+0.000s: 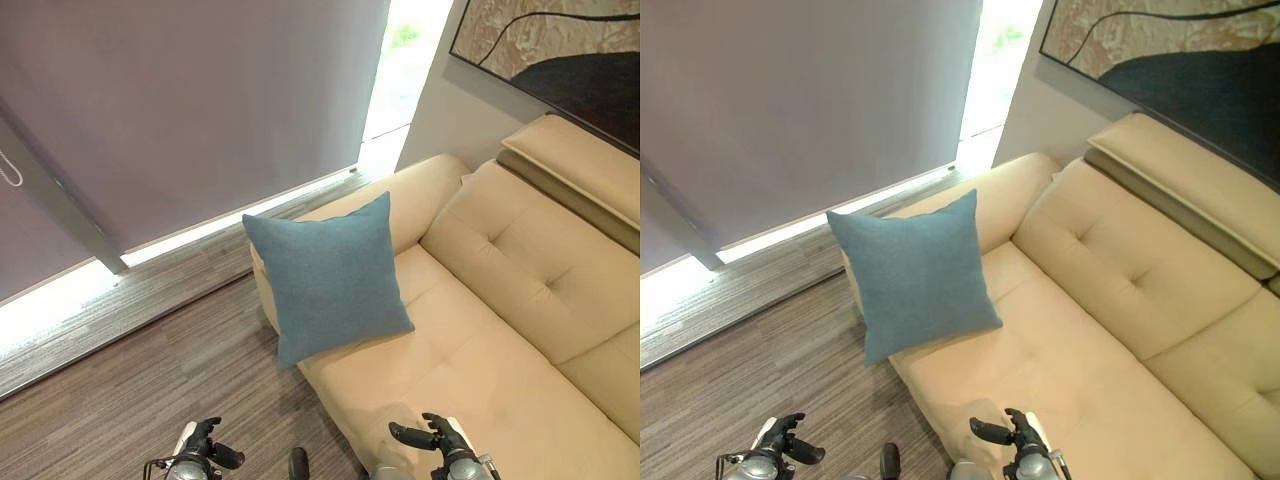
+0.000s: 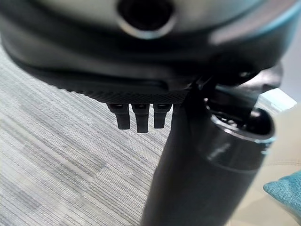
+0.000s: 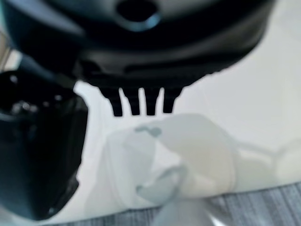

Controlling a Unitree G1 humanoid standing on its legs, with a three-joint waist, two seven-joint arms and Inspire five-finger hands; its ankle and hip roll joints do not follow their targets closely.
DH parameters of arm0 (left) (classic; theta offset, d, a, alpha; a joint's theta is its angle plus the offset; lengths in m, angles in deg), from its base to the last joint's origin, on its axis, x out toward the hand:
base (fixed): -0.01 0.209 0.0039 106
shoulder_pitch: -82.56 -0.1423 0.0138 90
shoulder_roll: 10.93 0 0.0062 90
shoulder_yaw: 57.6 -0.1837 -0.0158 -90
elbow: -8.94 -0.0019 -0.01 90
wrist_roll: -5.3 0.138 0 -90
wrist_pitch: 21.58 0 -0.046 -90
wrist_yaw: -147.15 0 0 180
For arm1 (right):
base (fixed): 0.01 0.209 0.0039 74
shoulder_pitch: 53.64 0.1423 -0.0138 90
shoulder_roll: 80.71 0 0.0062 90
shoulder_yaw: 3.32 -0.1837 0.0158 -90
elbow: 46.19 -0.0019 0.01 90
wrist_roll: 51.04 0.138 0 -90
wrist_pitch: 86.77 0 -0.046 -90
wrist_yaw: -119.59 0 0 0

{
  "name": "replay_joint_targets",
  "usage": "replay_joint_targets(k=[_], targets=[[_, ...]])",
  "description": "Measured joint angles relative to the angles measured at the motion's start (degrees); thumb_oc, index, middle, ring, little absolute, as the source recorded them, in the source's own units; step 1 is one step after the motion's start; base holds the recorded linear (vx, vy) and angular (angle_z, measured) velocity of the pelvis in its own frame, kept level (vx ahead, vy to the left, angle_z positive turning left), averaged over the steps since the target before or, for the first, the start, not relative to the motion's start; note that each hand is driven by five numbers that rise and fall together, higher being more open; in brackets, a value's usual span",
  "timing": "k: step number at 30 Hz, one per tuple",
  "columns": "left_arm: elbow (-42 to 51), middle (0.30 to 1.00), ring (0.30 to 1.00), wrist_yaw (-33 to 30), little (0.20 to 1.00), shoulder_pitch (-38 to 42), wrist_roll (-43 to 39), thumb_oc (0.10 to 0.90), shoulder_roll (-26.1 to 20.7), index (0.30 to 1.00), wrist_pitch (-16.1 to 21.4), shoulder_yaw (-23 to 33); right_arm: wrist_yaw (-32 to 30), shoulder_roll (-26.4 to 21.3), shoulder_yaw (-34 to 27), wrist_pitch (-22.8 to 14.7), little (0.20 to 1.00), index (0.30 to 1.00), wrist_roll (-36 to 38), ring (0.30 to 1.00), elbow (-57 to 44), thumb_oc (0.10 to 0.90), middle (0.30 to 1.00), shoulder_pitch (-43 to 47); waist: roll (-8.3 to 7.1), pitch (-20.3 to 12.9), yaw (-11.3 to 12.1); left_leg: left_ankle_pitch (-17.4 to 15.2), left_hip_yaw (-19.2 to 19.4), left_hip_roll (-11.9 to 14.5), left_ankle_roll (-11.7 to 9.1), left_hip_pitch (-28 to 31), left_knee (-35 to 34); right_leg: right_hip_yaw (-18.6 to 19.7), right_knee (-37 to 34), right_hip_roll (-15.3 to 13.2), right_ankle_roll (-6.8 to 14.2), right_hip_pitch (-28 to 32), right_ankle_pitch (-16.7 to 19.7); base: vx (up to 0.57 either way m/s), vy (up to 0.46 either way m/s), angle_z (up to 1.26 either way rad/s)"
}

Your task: Pick up all the scattered cushions and arrange them neatly on the sofa.

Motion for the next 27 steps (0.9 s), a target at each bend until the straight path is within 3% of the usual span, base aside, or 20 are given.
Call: replay_joint_targets(k=[3,7,12,15,20,27], targets=[[-0.32,0.900,0.900,0.03,0.900,-1.43,0.02,0.800,0.14,0.900,0.08,0.10,-0.15,-0.33,-0.08,0.63,0.900,0.900,0.02,0.900,0.37,0.800,0.900,-1.60,-0.36,-0.02,-1.04,0.32,-1.37,0.70,-0.67,0.79,0.01,0.50,-5.89,2.02,-2.30,2.54,7.04,0.09,-0.034,0.27],[0.34,0.900,0.900,0.06,0.900,-3.50,-0.09,0.800,0.56,0.900,0.06,0.95,-0.60,-0.83,-0.16,0.77,0.900,0.900,0.08,0.900,-0.05,0.800,0.900,-2.60,-0.11,-0.01,-0.98,0.04,-2.07,2.51,-2.69,1.36,0.00,-0.75,-14.32,4.21,-4.25,7.37,11.42,0.11,-0.063,0.03],[5.77,0.900,0.900,0.04,0.900,-6.16,-4.40,0.800,0.88,0.900,-0.05,4.91,-1.19,-3.31,-2.81,0.91,0.900,0.900,0.29,0.900,-5.56,0.800,0.900,-3.82,0.66,-0.61,-0.78,-0.26,-2.43,3.38,-3.98,1.34,-0.02,-0.68,-19.08,5.43,-5.01,9.68,13.09,0.09,-0.040,0.02],[14.52,0.900,0.900,-0.48,0.900,-8.28,-8.59,0.800,0.87,0.900,-0.02,7.80,-1.40,-6.85,-4.14,0.88,0.900,0.900,0.45,0.900,-13.95,0.800,0.900,-5.16,1.57,-1.28,-0.79,-0.30,-2.54,3.56,-4.38,1.11,-0.03,-0.62,-21.20,5.79,-5.11,10.64,14.12,0.07,-0.034,0.01],[28.55,0.900,0.900,-2.47,0.900,-6.58,-16.66,0.800,0.31,0.900,2.40,10.49,-2.89,-11.39,-5.11,0.11,0.900,0.900,1.27,0.900,-22.25,0.800,0.900,-3.11,1.06,-1.91,-0.28,-0.03,-2.79,3.83,-4.85,-0.11,-0.04,-0.72,-22.90,6.23,-5.16,10.43,15.28,0.00,-0.039,0.01],[28.90,0.900,0.900,-4.73,0.900,1.63,-22.03,0.800,-1.04,0.900,3.56,8.30,-4.05,-11.41,-2.68,0.41,0.900,0.900,3.83,0.900,-19.47,0.800,0.900,5.62,0.88,-2.04,0.35,1.74,-3.06,3.89,-5.18,-7.17,0.06,-1.00,-22.87,6.30,-5.49,3.51,17.11,-0.11,-0.024,0.03]])
